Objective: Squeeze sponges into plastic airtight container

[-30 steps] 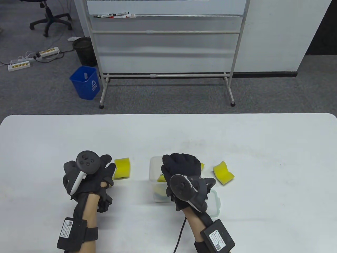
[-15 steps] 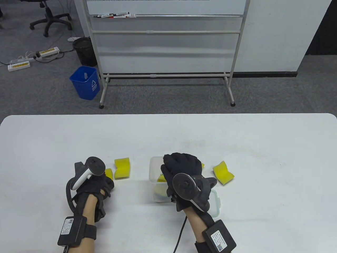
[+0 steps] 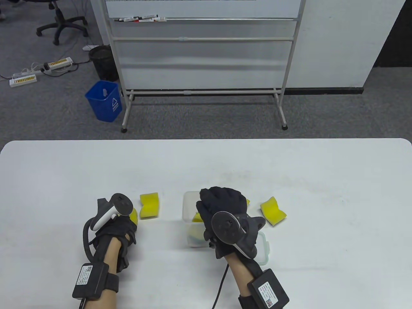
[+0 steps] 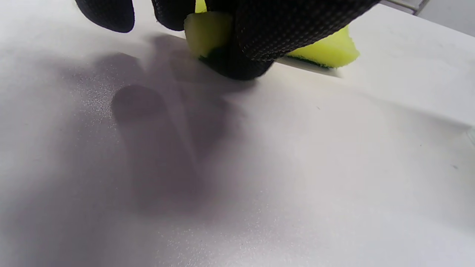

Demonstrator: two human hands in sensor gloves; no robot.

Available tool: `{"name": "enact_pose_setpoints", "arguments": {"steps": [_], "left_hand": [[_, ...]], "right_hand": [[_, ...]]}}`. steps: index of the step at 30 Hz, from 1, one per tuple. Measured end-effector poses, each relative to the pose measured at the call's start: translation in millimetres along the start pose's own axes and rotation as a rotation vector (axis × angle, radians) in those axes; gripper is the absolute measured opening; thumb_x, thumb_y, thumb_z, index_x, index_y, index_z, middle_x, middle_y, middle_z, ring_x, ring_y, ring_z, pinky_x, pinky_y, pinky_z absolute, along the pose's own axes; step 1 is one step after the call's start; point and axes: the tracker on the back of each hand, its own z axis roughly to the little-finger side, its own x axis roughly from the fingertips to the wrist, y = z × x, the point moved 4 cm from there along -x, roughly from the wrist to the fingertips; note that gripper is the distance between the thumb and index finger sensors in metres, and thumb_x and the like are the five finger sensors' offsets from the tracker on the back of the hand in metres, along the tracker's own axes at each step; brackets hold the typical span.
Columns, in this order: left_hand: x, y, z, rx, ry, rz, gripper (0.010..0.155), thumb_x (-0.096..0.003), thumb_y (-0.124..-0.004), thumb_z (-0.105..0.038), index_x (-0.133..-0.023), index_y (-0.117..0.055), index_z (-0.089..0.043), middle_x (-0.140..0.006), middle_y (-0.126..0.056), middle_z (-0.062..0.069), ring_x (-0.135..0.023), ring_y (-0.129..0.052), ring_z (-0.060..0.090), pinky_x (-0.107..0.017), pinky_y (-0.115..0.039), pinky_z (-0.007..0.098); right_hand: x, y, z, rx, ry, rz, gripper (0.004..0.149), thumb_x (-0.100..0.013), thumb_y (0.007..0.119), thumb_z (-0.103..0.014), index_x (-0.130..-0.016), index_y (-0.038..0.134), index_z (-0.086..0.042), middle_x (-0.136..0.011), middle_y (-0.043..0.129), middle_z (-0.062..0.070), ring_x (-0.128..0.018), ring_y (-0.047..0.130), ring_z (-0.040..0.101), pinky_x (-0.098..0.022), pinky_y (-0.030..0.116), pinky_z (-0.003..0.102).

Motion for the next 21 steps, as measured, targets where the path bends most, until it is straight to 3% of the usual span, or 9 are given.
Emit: {"name": "enact_pose_setpoints", "arguments": {"steps": [5, 11, 16, 21], "left_hand": [[7, 12, 6, 0.046, 0.017, -0.061, 0.050, -0.0513, -0.073, -0.025, -0.101, -0.071, -0.018, -0.122, -0.048, 0.009, -0.111, -0.051, 0.040, -0.076, -0.055, 0.064], [43, 57, 4, 0.230, -0.101, -0.251, 0.049, -0.0504, -0.074, -0.027, -0.098, -0.076, -0.017, -0.119, -0.057, 0.011, -0.108, -0.058, 0.040, -0.075, -0.059, 0.062], [88, 90, -22, 0.498, -0.399, -0.384, 0.048, -0.0504, -0.074, -0.028, -0.096, -0.079, -0.016, -0.117, -0.062, 0.013, -0.105, -0.064, 0.042, -0.073, -0.062, 0.062], [121, 99, -61, 0.694, -0.749, -0.310, 0.047, -0.0511, -0.073, -0.030, -0.096, -0.080, -0.017, -0.116, -0.065, 0.015, -0.104, -0.068, 0.042, -0.073, -0.064, 0.061]], "right_hand": [[0, -1, 1, -0.006, 0.002, 0.001, 0.047, -0.040, 0.091, -0.049, -0.080, 0.099, -0.026, -0.084, 0.098, 0.002, -0.079, 0.094, 0.029, -0.066, 0.070, 0.055], [-1, -7, 1, -0.042, 0.013, 0.016, 0.049, -0.040, 0.090, -0.049, -0.081, 0.098, -0.025, -0.085, 0.098, 0.003, -0.080, 0.094, 0.030, -0.066, 0.070, 0.055], [-1, -10, 4, -0.164, 0.043, 0.001, 0.056, -0.040, 0.090, -0.051, -0.089, 0.092, -0.024, -0.090, 0.095, 0.005, -0.082, 0.093, 0.030, -0.067, 0.070, 0.055], [-2, -10, 10, -0.367, 0.098, -0.052, 0.067, -0.040, 0.088, -0.054, -0.099, 0.081, -0.022, -0.095, 0.091, 0.008, -0.084, 0.091, 0.032, -0.067, 0.069, 0.055]]}}
